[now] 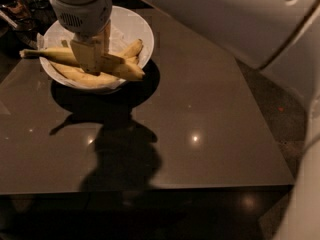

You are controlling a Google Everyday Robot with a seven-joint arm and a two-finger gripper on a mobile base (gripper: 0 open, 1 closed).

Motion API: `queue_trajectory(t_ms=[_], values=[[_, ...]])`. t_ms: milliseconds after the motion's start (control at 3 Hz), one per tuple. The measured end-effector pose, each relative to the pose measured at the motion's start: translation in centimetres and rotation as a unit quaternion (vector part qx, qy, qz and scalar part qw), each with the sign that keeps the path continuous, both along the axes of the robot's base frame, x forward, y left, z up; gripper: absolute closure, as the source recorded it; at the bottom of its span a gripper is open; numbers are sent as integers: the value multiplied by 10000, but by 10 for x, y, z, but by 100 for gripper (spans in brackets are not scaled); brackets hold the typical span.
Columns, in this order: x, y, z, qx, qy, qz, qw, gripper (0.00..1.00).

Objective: Pick banana from white bowl

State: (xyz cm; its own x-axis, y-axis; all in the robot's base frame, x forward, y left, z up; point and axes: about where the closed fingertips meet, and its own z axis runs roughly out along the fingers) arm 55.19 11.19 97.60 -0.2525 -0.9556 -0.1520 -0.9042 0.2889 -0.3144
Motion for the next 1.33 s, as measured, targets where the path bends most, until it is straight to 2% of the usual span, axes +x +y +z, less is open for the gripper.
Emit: queue_trajectory(t_ms=[333,1000,1333], values=[[-25,-12,-12,250,122,-222,9994,100],[-25,-12,-16,227,133,-218,9994,100],[-51,-10,-31,85,439,-206,9988,100]])
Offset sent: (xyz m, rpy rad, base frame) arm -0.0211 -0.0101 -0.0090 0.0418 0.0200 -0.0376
